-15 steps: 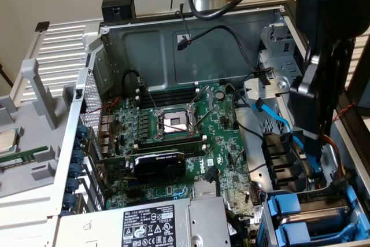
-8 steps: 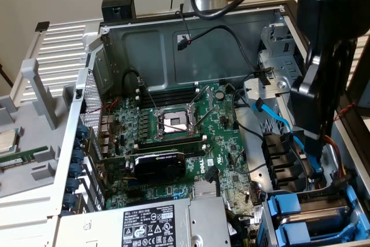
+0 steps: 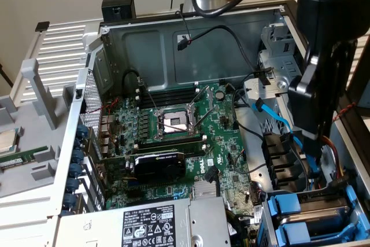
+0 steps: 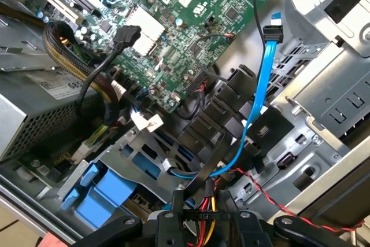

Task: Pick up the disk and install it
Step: 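Insert the first disk wire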

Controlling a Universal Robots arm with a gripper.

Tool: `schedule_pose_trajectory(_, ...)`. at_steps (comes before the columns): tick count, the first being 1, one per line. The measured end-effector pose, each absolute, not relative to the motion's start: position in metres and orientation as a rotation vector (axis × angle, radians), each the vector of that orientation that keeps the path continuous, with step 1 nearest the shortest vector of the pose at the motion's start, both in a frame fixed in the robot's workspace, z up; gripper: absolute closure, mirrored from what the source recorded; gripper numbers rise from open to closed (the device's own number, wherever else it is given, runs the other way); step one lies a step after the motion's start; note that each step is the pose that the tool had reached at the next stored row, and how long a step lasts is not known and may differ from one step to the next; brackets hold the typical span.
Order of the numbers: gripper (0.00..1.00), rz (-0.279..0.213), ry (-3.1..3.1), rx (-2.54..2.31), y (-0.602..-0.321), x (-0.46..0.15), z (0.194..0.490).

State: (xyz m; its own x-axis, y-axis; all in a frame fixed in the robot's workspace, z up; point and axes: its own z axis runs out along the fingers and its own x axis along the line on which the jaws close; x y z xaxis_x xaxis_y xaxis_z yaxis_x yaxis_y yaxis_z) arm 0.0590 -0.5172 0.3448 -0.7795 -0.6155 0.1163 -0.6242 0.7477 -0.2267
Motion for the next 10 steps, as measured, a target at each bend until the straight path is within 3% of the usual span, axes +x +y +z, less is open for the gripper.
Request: schedule_pose_trajectory(10,0.65,0.394,-2.917,0.982,-0.5169,0.0630,0.3446)
